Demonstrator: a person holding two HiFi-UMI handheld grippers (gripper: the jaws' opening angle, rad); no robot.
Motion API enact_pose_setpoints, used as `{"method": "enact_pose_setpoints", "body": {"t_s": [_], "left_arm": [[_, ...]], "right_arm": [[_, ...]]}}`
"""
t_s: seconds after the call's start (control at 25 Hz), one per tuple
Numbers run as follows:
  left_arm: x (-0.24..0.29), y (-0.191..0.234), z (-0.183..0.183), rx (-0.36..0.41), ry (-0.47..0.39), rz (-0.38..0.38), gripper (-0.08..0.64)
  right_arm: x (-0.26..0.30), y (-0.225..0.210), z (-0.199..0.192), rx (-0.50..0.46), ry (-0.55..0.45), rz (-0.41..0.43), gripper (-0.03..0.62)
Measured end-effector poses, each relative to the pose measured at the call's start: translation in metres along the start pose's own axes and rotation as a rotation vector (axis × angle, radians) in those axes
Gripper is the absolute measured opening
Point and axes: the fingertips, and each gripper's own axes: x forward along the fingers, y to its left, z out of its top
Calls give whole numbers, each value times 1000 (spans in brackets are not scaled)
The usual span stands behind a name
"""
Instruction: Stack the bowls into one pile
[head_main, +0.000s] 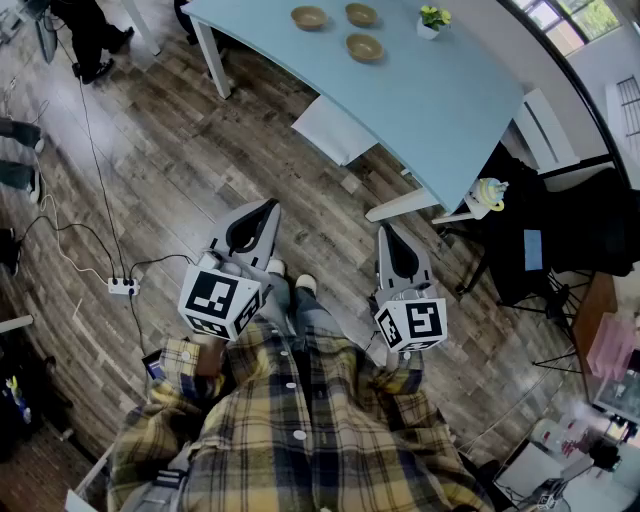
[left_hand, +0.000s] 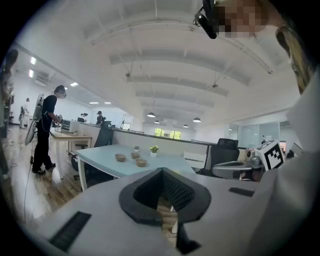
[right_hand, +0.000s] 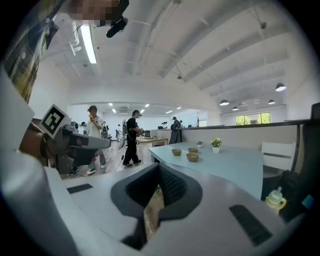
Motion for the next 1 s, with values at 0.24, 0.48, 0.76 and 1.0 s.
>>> {"method": "enact_pose_setpoints", "body": {"t_s": [0.24,0.48,0.76,1.0], "left_arm": [[-5,-30,-3,2,13,20,-11],[0,-50,-2,10,4,36,-11],[3,-53,-1,4,4,71,-11],[11,-30,-2,-14,10,103,51]], "right_arm": [[-21,-2,8,-1,-21,34,4],[-37,-15,7,84,-55,84,5],[-39,-30,9,141,-69,119,82],[-15,-36,9,153,-61,124,147]]}}
